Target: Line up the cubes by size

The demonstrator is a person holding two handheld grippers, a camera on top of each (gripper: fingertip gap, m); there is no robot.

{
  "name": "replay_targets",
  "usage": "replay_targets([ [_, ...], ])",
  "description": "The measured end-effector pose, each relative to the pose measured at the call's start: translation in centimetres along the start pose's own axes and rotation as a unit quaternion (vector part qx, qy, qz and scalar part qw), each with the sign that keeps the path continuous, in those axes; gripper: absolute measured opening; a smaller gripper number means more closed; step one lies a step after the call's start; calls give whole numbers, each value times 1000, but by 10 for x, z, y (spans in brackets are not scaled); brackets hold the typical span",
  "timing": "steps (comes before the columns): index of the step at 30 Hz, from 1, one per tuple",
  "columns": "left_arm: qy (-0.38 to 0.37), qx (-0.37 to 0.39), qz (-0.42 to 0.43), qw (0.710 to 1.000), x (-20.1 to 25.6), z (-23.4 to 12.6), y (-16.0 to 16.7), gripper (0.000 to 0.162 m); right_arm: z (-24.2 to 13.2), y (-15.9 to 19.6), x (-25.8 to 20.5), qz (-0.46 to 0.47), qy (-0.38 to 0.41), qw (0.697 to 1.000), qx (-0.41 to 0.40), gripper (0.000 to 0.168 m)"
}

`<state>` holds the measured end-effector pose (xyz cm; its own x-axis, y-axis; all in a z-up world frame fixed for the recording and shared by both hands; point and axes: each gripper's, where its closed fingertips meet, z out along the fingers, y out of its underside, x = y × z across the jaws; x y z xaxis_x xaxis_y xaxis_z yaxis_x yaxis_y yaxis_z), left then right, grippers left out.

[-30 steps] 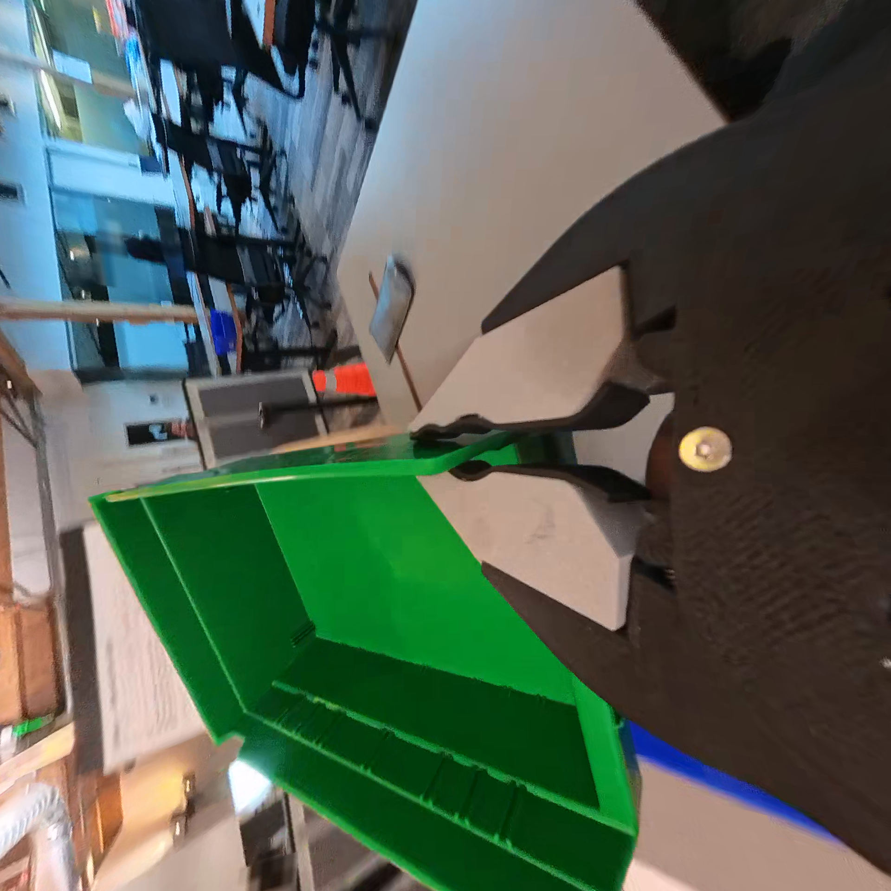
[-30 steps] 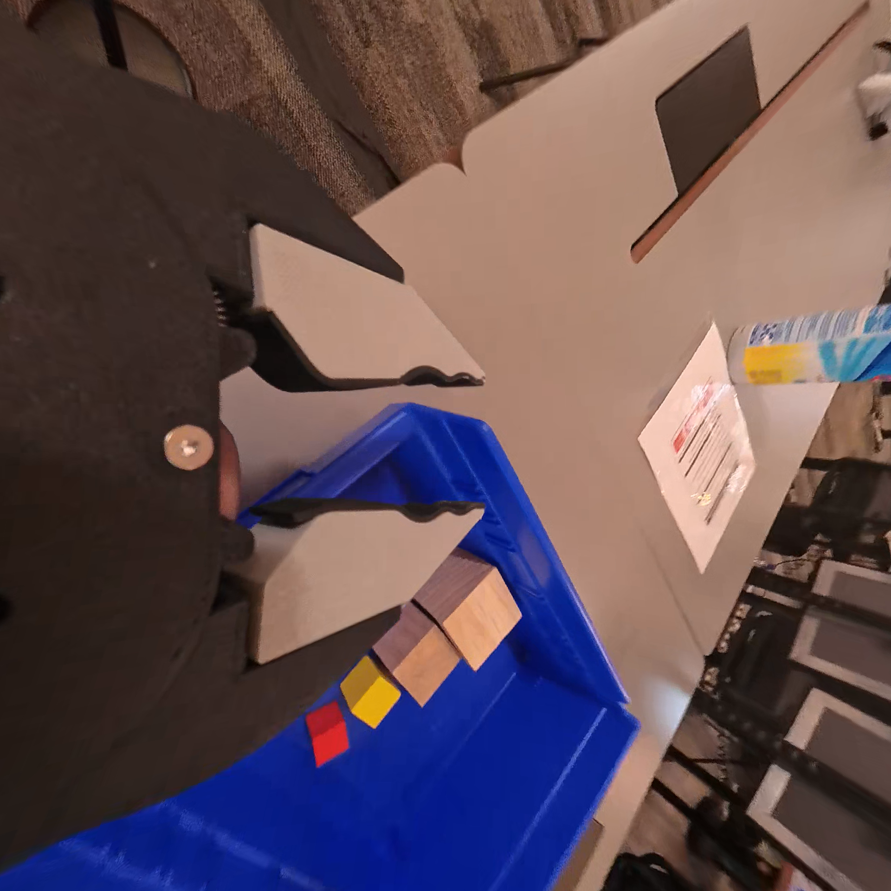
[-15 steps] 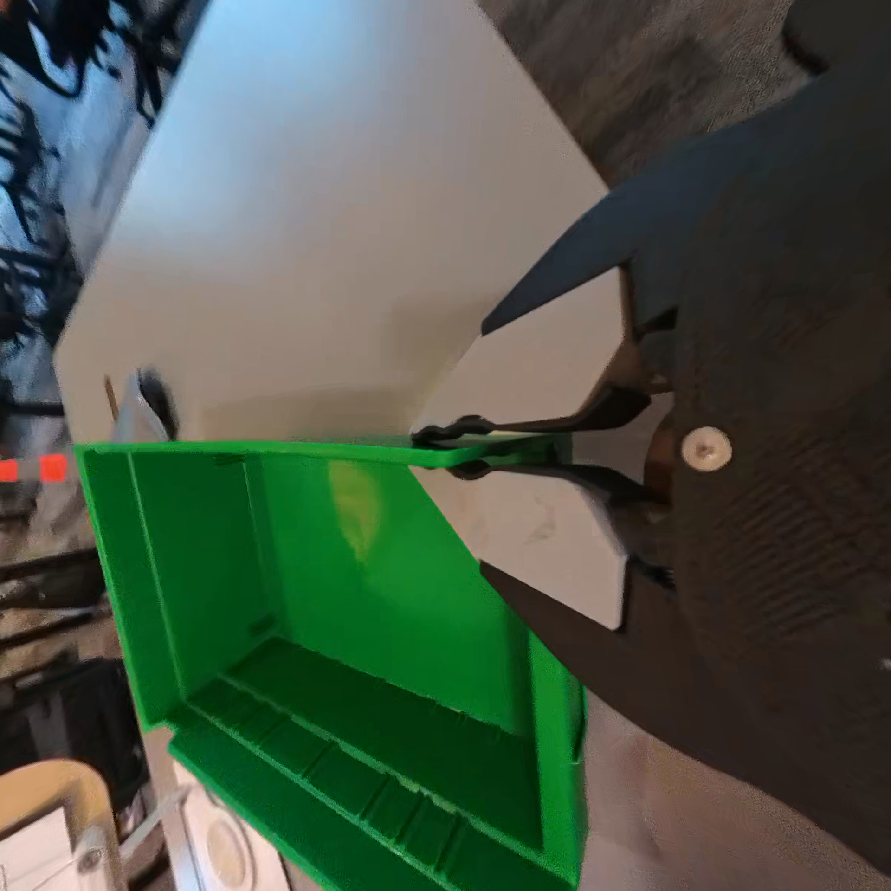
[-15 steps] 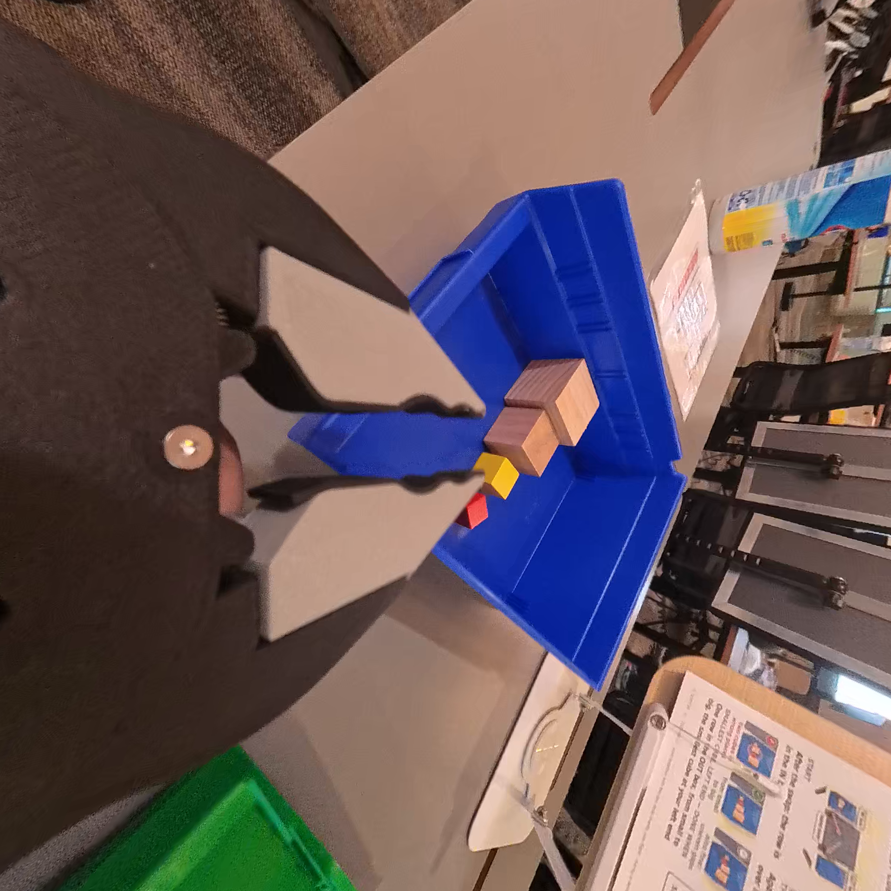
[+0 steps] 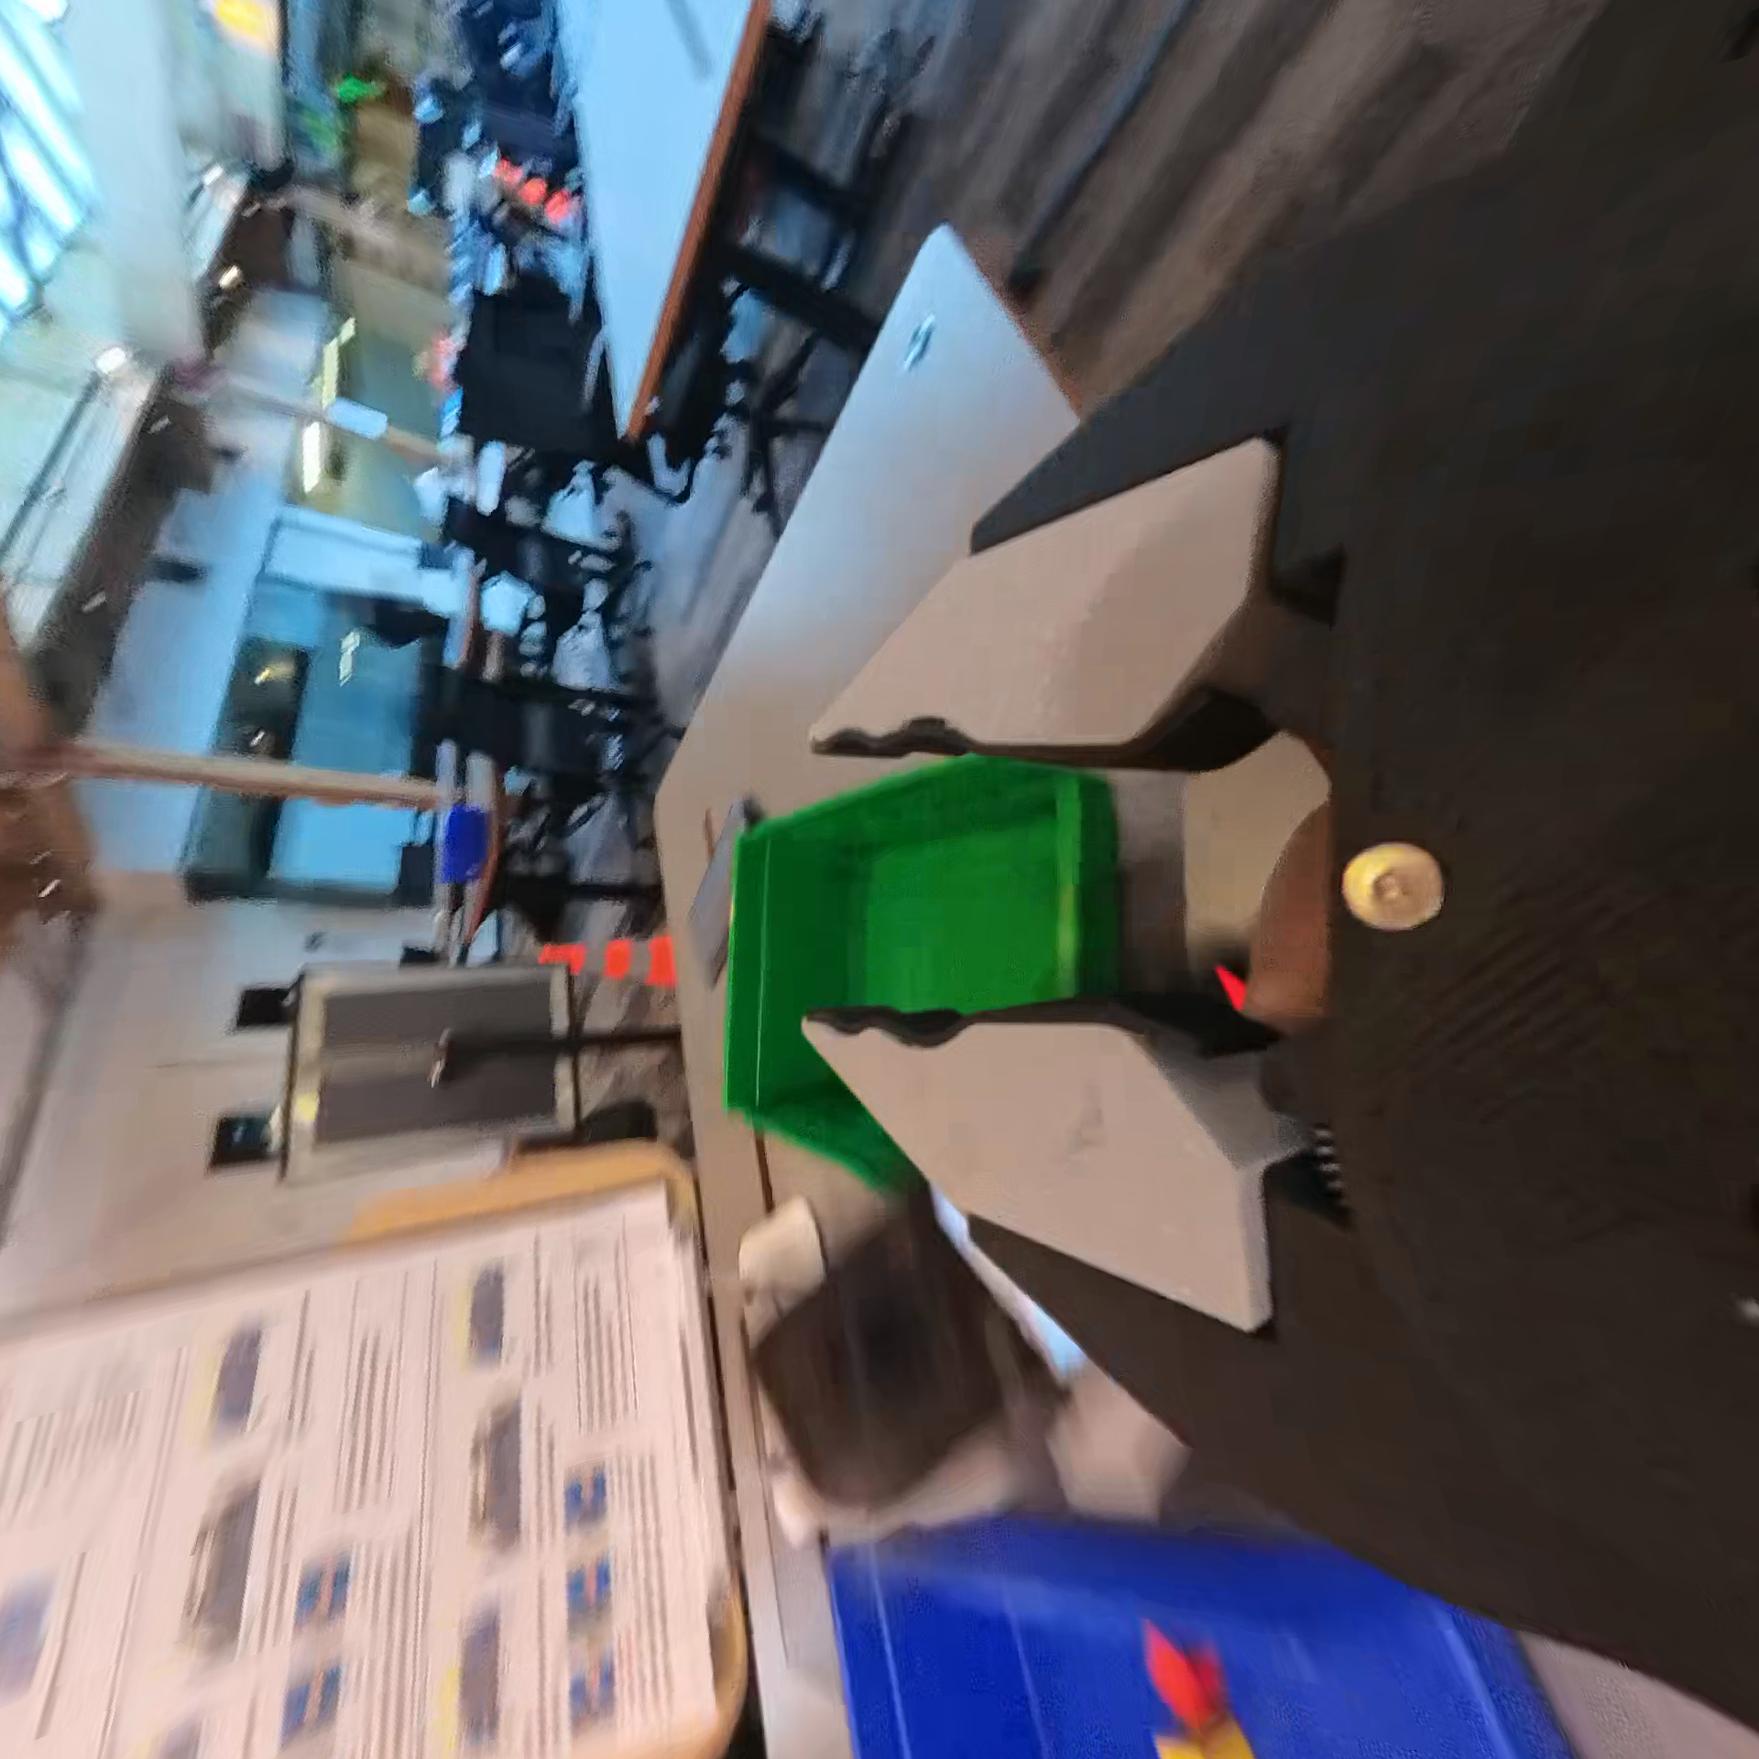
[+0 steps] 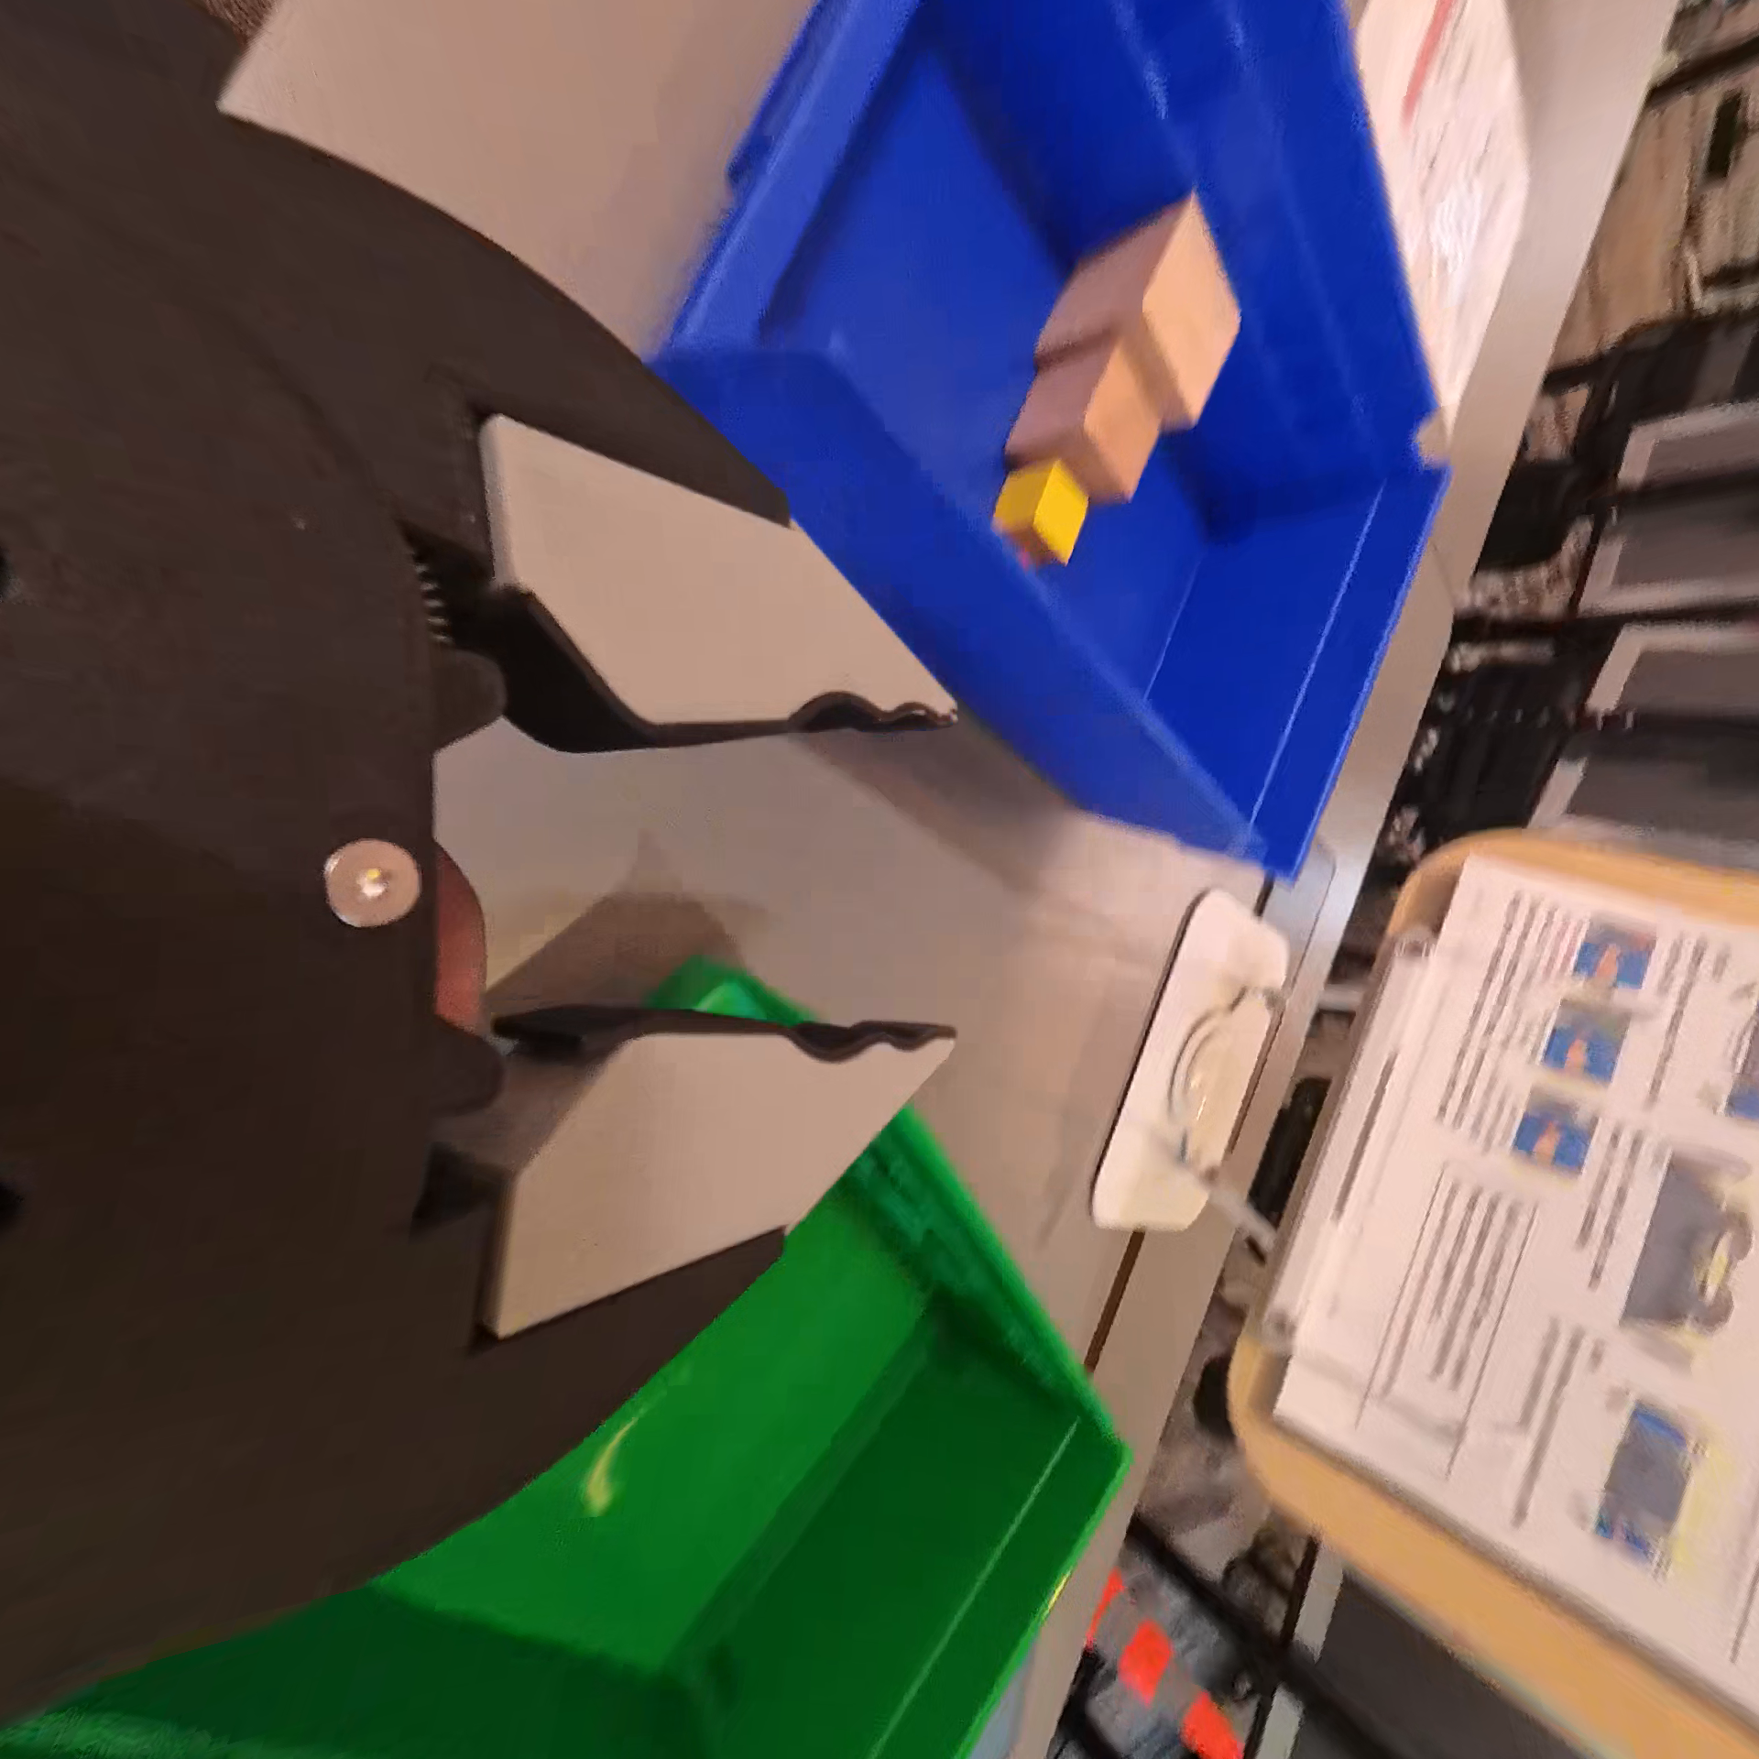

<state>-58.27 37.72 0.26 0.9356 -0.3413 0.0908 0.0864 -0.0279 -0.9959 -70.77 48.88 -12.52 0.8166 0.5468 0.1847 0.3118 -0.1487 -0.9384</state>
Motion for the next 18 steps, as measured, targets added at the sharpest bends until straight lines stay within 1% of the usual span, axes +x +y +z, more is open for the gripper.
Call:
replay_targets([
  [2,-27,43,-19,999,-57,-42,-4,51,-6,17,28,12,22,1000,0,67],
  [3,-69,51,-21,996,-92,-58,3,53,-8,27,36,27,22,999,-1,72],
  [4,-118,34,-16,992,-127,-68,20,78,-10,36,43,46,18,999,-4,73],
  [5,-157,5,-17,988,-155,-74,41,77,-8,45,46,62,13,998,-6,73],
  [7,-191,-20,-21,981,-189,-74,75,87,4,57,48,72,14,997,-23,75],
  [8,-209,-30,-5,977,-201,-65,88,87,15,61,45,71,21,996,-45,76],
  [9,-233,-55,18,971,-214,-53,102,88,24,66,45,69,28,995,-64,76],
  [10,-258,-88,44,961,-226,-40,115,89,32,68,45,66,33,994,-79,68],
  [11,-286,-110,69,949,-238,-27,125,87,37,68,47,62,46,993,-87,63],
  [12,-311,-126,90,938,-250,-16,132,76,40,69,51,59,56,992,-96,55],
  [13,-315,-146,99,933,-258,-4,142,74,42,72,54,57,55,991,-109,40],
  [14,-309,-162,90,933,-261,4,151,69,43,74,57,63,41,991,-115,39],
  [15,-298,-165,72,938,-261,10,154,58,40,78,65,77,36,989,-122,42],
  [16,-293,-169,63,939,-262,10,155,43,34,83,74,87,32,988,-124,46],
  [17,-294,-169,65,938,-266,8,155,31,26,89,85,95,27,987,-128,51],
  [18,-299,-164,67,938,-271,4,154,28,16,96,97,99,20,987,-128,52],
])
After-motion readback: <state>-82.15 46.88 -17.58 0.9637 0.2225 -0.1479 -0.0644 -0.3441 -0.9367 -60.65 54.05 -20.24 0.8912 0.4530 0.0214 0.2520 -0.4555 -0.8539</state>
